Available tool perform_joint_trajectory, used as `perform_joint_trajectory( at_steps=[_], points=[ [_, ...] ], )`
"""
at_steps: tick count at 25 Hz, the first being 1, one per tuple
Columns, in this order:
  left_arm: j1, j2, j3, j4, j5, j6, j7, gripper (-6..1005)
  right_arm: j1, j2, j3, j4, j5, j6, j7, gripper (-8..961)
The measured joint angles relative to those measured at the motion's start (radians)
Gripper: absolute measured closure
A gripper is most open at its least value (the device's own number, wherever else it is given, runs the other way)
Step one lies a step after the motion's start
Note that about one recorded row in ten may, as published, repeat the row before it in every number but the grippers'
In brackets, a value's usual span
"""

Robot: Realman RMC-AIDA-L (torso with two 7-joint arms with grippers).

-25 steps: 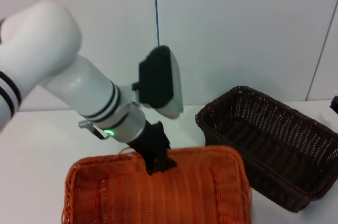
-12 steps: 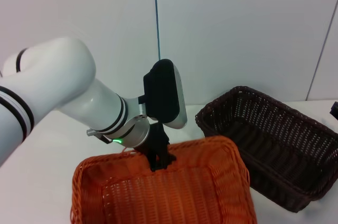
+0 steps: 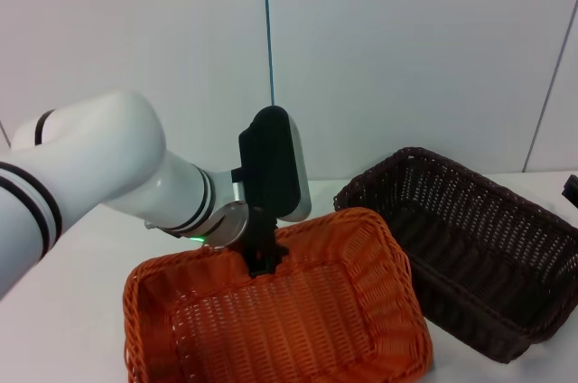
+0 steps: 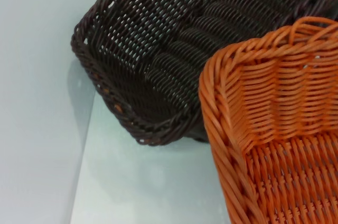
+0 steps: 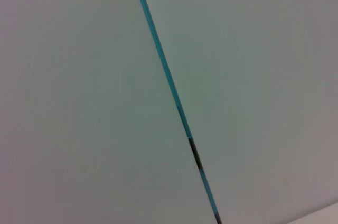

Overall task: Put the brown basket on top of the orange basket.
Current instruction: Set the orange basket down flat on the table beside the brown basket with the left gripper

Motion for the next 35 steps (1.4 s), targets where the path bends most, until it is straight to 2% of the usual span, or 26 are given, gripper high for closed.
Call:
perform_joint_trajectory(
  at_steps=[11,16,35],
  points=[
    [0.012,0.002,0.006,-0.034,0.005,-0.053,0.051,875,0.006,0.000,-0.003,0.003,0.000,0.000,0.001,26],
    [0.024,0.002,0.016,-0.036,0.007,-0.067,0.074,807,0.006,0.000,-0.003,0.005,0.000,0.000,0.002,26],
    [0.041,-0.008,0.017,-0.049,-0.004,-0.135,0.242,747,-0.002,-0.001,-0.002,0.005,0.000,-0.008,0.003,25]
  ],
)
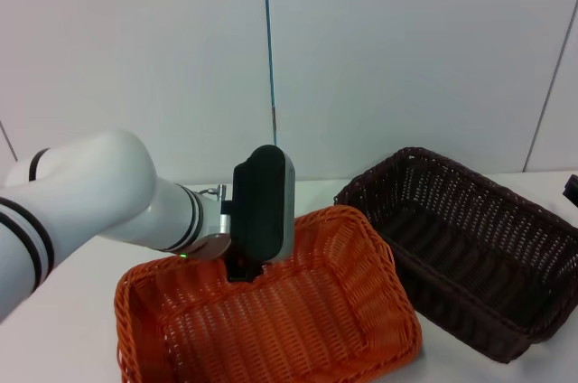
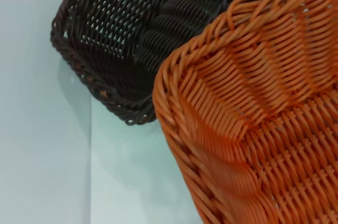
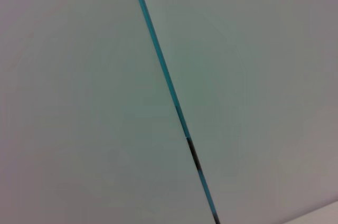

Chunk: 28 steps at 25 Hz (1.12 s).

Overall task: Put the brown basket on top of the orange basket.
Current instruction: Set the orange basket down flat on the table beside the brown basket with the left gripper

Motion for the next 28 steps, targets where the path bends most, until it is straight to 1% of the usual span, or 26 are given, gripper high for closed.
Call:
perform_joint_trajectory(
  at_steps=[6,11,17,22,25,28],
  points=[
    [0.010,-0.002,0.004,0.000,-0.001,-0.016,0.023,686,0.004,-0.001,0.003,0.000,0.000,-0.003,-0.003,24],
    [0.028,-0.003,0.035,0.005,-0.003,-0.033,0.039,594,0.010,-0.003,0.004,0.003,0.000,-0.032,-0.005,24],
    [0.030,-0.002,0.042,0.010,-0.014,-0.016,0.042,592,0.002,-0.003,0.004,0.022,0.000,-0.036,-0.005,25],
    [0.057,-0.006,0.098,0.046,-0.035,-0.025,0.047,491,-0.002,-0.003,0.005,0.029,0.000,-0.040,-0.002,26],
    [0.066,-0.006,0.124,0.060,-0.064,-0.026,0.045,469,-0.002,-0.003,0.005,0.030,0.000,-0.040,-0.004,25],
    [0.066,-0.004,0.128,0.063,-0.068,-0.029,0.041,447,-0.002,-0.003,0.004,0.030,0.000,-0.040,-0.005,25]
  ],
)
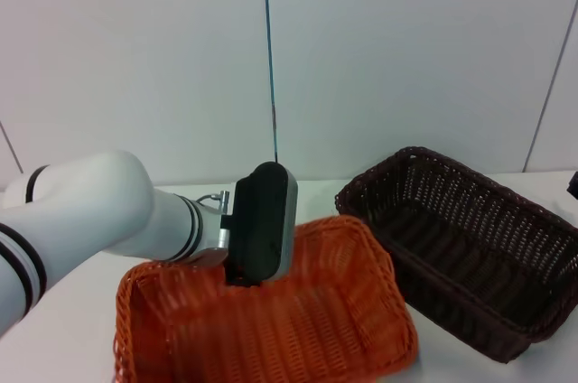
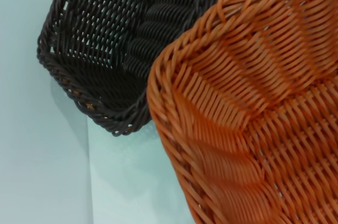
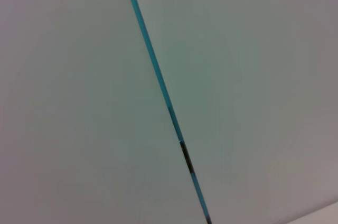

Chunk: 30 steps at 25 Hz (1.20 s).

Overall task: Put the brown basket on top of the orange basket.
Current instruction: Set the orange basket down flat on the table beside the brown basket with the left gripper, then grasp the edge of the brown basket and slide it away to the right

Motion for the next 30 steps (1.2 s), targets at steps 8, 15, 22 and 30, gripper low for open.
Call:
perform_joint_trajectory(
  at_steps=[8,15,22,30],
  points=[
    [0.016,0.001,0.001,0.021,0.006,-0.027,-0.009,386,0.000,0.000,-0.005,0.000,0.000,0.000,-0.001,24],
    [0.030,0.003,0.001,0.042,0.011,-0.025,-0.018,387,0.000,0.000,-0.006,0.000,0.000,0.000,-0.002,25],
    [0.069,0.001,0.003,0.154,0.014,0.085,-0.047,389,0.000,0.000,-0.003,0.000,0.000,0.000,-0.003,25],
    [0.128,0.002,-0.008,0.338,-0.018,0.247,-0.090,390,0.006,0.000,-0.003,0.000,0.000,0.000,-0.003,26]
  ],
)
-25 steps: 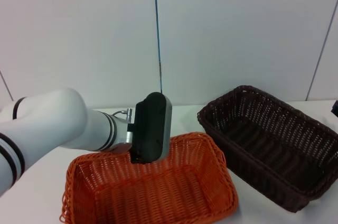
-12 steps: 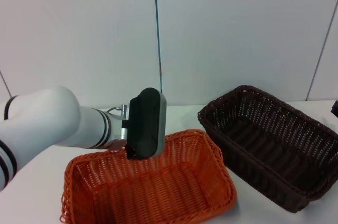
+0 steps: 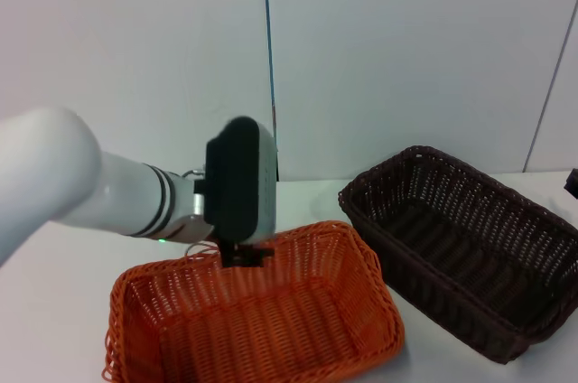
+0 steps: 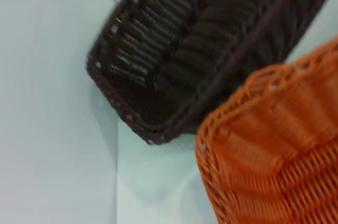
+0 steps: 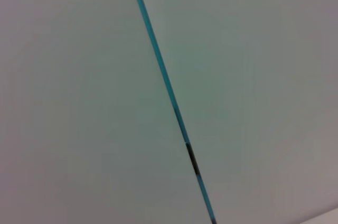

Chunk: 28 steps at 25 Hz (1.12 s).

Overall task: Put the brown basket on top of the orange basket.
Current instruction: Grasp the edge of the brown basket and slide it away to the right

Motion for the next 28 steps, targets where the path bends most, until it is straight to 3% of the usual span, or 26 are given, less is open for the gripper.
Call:
perform_joint_trajectory(
  at_steps=[7,12,21,28],
  points=[
    [0.026,0.005,-0.065,0.096,-0.091,0.076,-0.005,392,0.002,-0.001,-0.002,0.000,0.000,0.000,0.000,25],
    [0.015,0.015,-0.222,0.123,-0.203,0.159,0.007,393,0.002,-0.001,-0.003,0.000,0.000,0.000,0.000,24],
    [0.000,0.072,-0.458,0.063,-0.340,0.203,-0.015,394,0.002,-0.002,-0.003,0.000,0.000,0.000,0.000,25],
    [0.008,0.106,-0.629,-0.001,-0.405,0.068,-0.108,395,0.006,-0.002,-0.003,0.000,0.000,0.000,0.000,25]
  ],
)
